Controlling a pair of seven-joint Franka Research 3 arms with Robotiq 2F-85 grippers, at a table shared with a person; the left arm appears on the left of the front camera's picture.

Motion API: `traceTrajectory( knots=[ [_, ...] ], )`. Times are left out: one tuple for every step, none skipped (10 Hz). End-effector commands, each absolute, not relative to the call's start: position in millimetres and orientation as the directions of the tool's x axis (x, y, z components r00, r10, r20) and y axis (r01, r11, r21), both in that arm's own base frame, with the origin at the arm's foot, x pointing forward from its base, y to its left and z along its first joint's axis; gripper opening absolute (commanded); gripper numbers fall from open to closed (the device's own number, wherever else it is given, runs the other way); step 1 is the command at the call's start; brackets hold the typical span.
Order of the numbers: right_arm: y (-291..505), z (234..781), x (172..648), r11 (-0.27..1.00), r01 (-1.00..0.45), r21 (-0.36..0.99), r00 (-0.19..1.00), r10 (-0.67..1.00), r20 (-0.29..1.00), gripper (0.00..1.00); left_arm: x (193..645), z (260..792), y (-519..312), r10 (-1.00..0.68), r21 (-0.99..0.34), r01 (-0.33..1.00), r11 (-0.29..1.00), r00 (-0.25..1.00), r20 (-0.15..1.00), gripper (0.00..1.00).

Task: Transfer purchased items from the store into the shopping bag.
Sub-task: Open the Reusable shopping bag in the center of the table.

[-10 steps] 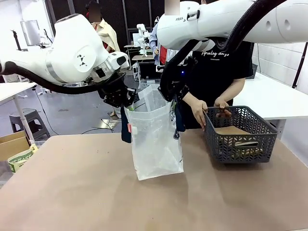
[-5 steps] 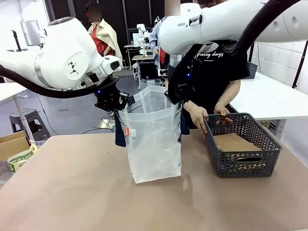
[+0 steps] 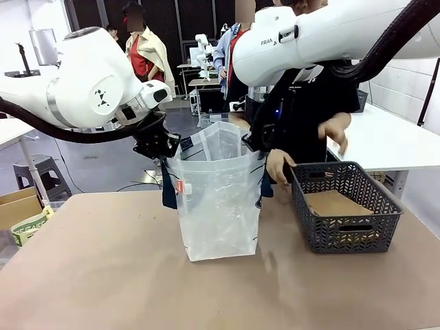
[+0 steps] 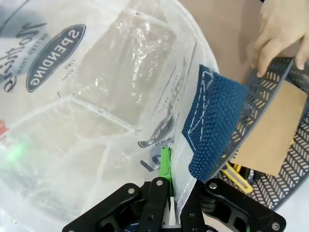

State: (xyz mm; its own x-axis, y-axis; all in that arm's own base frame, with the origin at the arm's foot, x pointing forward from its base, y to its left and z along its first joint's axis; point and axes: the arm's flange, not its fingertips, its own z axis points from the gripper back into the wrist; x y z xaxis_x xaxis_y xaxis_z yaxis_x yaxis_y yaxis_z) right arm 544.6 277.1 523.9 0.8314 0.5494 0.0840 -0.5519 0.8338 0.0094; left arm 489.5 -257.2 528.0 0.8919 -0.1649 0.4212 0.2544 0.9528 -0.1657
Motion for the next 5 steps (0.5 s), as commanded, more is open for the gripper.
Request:
traceTrajectory(
  knots=[
    [268.0,515.4,540.8,0.800,-0.599,0.021,0.798,0.595,0.100,0.00,488.2,525.4,-247.4,-0.236,-0.170,0.338,0.926,0.867,0.439,0.00],
    [268.1,514.6,541.5,0.798,-0.602,0.026,0.795,0.597,0.104,0.00,487.4,525.7,-248.1,-0.274,-0.183,0.391,0.902,0.846,0.457,0.00],
    [268.5,513.8,542.7,0.795,-0.606,0.023,0.793,0.601,0.105,0.00,487.4,525.1,-249.0,-0.304,-0.180,0.424,0.888,0.833,0.462,0.00],
    [269.1,513.3,543.1,0.794,-0.607,0.020,0.791,0.602,0.104,0.00,487.8,523.6,-249.8,-0.324,-0.174,0.441,0.880,0.827,0.459,0.00],
    [269.5,513.5,543.4,0.790,-0.612,0.018,0.787,0.607,0.113,0.00,487.1,522.3,-251.7,-0.343,-0.169,0.454,0.875,0.827,0.444,0.00]
  ],
)
